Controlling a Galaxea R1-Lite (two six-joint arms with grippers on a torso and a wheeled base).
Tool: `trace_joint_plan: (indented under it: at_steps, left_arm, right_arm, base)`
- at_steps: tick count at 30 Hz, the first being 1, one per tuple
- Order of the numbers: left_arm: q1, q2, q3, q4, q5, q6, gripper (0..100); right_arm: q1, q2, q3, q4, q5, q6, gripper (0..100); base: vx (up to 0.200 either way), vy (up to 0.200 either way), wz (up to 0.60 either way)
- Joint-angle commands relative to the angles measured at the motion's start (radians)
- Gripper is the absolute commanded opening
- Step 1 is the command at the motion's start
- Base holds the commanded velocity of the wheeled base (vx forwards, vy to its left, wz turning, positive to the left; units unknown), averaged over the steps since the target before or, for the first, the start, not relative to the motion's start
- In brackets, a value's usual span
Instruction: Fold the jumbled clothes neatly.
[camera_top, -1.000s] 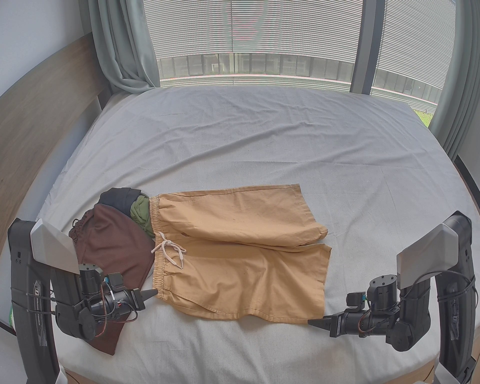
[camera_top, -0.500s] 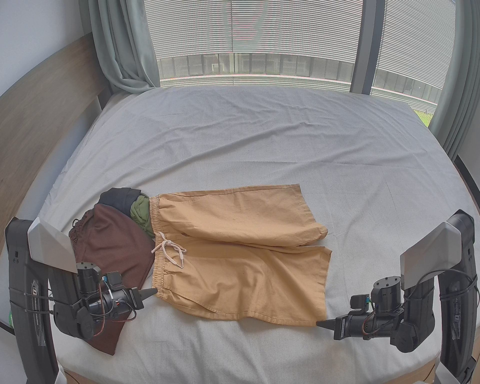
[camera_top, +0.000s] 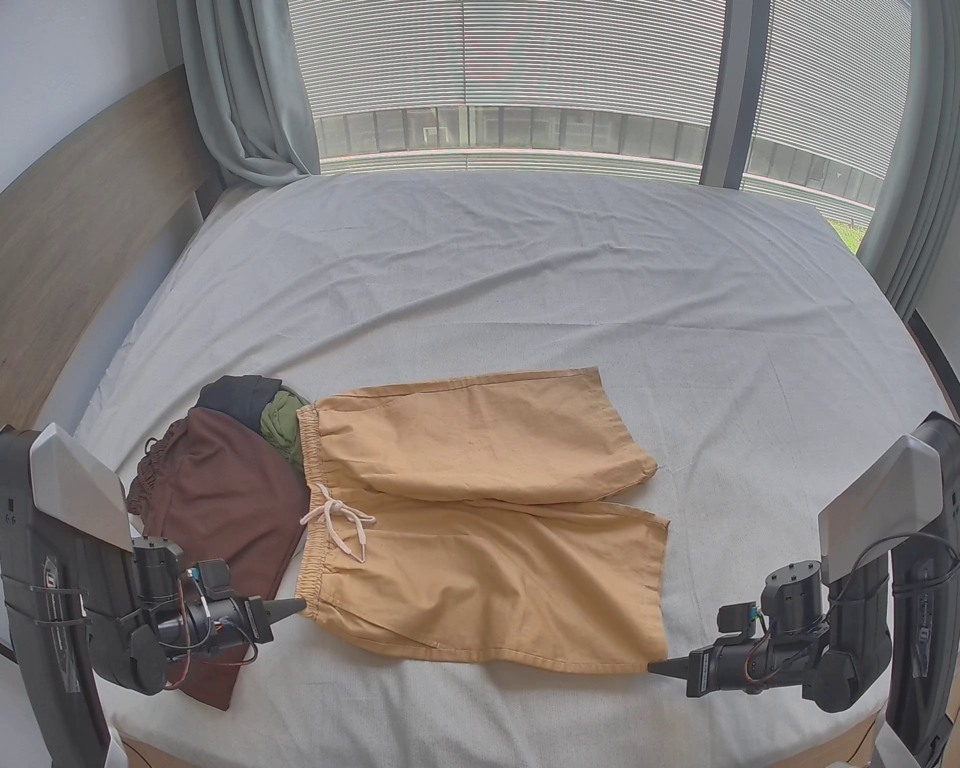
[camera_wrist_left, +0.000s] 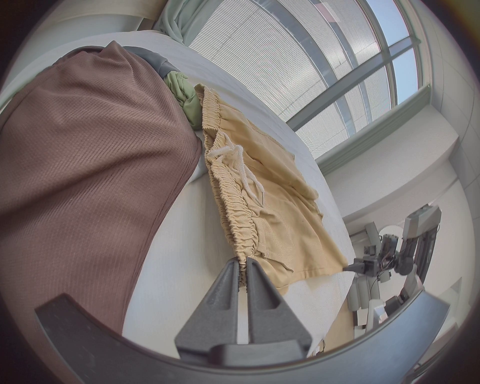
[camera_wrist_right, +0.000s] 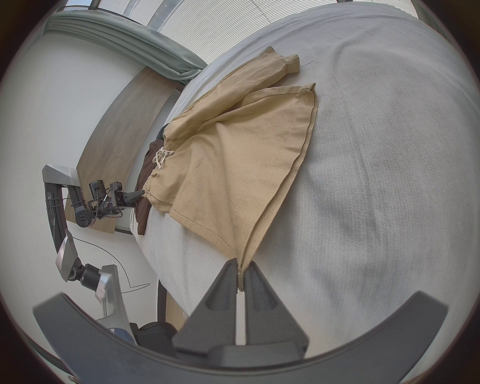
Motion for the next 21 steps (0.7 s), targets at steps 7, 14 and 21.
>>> trace_joint_plan:
  at_steps: [7,14,21]
  left_arm:
    - [0.009,-0.001,0.1,0.002,-0.007,0.053,0]
    - [0.036,0.003,0.155,0.002,-0.035,0.136,0]
    - [0.061,0.003,0.174,0.002,-0.04,0.151,0]
  right_arm:
    - [0.0,-0.024,0.063,0.002,0.014,0.0,0]
    - [0.003,-0.024,0.063,0.002,0.014,0.0,0]
    - [0.001,-0.024,0.063,0.012,0.012,0.0,0]
  base:
    - [0.0,0.0,0.0]
    - [0.0,0.0,0.0]
    - [0.0,0.0,0.0]
